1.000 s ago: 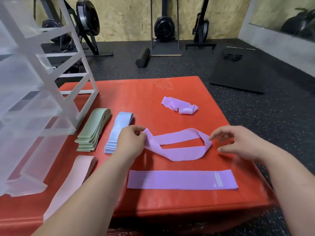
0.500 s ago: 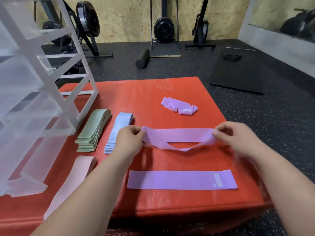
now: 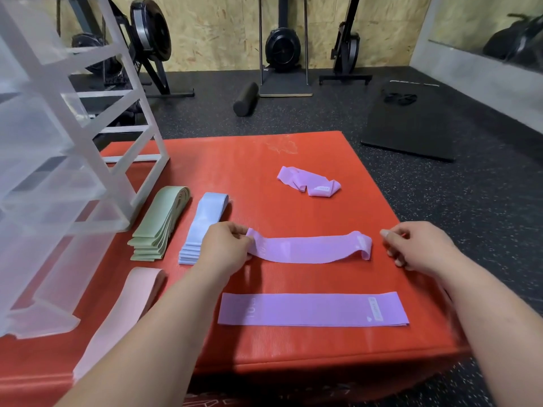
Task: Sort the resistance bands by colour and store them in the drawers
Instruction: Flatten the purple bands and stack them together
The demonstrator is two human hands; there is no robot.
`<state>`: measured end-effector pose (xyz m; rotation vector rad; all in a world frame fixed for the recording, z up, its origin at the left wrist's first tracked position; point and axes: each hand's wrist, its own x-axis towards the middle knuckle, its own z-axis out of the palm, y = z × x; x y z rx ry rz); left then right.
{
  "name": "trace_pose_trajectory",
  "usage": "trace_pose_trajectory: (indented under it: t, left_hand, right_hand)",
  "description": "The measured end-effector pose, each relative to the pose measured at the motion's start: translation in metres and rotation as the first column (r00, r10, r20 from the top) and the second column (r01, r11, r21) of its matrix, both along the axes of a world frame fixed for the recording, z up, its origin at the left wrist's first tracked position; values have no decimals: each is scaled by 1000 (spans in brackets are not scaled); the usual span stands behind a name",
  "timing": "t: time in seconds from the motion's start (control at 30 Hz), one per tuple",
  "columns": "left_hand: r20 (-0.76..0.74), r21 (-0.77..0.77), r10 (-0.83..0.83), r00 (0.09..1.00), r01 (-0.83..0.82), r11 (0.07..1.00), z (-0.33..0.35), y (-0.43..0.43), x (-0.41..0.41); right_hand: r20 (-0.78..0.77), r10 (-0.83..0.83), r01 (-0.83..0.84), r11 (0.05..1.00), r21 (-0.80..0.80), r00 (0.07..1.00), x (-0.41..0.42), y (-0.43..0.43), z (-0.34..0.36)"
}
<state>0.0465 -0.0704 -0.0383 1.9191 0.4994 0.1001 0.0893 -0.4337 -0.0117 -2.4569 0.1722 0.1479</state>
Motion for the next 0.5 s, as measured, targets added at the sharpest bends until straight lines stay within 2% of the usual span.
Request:
trace_pose_trajectory:
  t: [0.23, 0.37, 0.5]
  left_hand:
    - [-8, 78, -5, 1000, 5, 997, -5, 2, 3]
    - [21, 135, 16, 1000, -19, 991, -6, 0, 3]
    - [47, 91, 48, 998, -52, 995, -7, 0, 4]
  right_hand:
    - [25, 56, -54, 996, -68, 998, -8, 19, 5]
    - [31, 77, -77, 997, -16, 997, -4, 21, 3]
    - [38, 39, -43, 995, 90, 999, 5, 6, 4]
